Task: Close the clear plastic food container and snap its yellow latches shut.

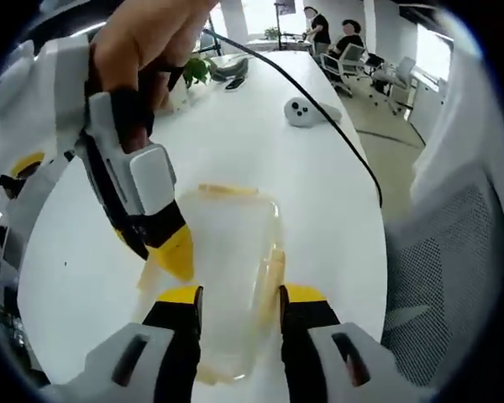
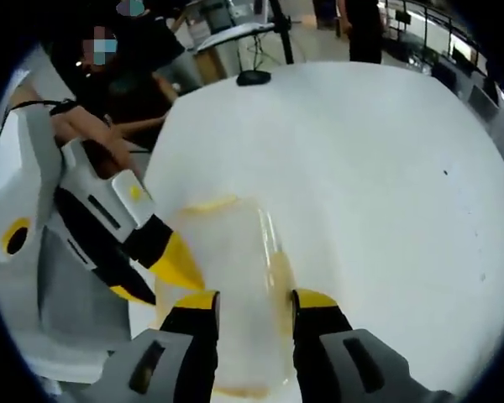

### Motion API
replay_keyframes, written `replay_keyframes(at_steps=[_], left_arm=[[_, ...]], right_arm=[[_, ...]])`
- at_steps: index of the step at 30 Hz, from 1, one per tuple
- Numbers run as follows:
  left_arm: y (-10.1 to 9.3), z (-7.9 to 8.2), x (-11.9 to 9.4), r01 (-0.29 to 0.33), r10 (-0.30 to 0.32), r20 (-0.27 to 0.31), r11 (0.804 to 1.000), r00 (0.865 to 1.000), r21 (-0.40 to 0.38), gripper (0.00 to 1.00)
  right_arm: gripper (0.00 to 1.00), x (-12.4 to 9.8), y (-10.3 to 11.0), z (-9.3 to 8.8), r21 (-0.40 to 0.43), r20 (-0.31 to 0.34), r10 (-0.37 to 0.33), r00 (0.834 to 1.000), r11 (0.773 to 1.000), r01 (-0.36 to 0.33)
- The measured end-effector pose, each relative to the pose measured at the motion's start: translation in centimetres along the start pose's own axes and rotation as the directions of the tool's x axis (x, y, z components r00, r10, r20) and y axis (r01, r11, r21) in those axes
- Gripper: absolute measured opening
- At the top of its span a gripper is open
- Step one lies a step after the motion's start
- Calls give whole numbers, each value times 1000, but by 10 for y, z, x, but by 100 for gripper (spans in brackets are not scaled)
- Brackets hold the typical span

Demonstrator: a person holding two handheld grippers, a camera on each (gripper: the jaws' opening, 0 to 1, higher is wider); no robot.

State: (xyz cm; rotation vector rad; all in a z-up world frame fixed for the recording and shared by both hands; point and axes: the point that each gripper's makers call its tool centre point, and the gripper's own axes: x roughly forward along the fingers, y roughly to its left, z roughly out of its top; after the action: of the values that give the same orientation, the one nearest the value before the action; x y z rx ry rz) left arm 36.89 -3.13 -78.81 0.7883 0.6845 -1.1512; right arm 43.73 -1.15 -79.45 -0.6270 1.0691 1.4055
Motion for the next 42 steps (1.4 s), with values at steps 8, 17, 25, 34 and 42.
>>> replay_keyframes(at_steps=[8, 17, 25, 34, 42], left_arm=[[0, 0, 3, -29, 30, -14, 998, 999, 55, 37], [10, -8, 1, -127, 138, -89, 985, 986, 120, 31], [2, -2, 6, -92, 96, -34, 991, 995, 101, 32], [0, 0, 5, -82, 87, -28, 989, 996, 124, 36], [0, 1, 4, -59, 61, -16, 991, 998, 117, 36]], right_arm=[[32, 2, 0, -1, 10, -34, 17, 999, 1000, -16], [28, 5, 2, -2, 28, -78, 31, 996, 999, -29], [29, 5, 2, -1, 30, -73, 35, 997, 999, -33], [33, 3, 2, -1, 74, -20, 35, 999, 997, -33], [38, 2, 0, -1, 93, 14, 1, 1000, 996, -3]])
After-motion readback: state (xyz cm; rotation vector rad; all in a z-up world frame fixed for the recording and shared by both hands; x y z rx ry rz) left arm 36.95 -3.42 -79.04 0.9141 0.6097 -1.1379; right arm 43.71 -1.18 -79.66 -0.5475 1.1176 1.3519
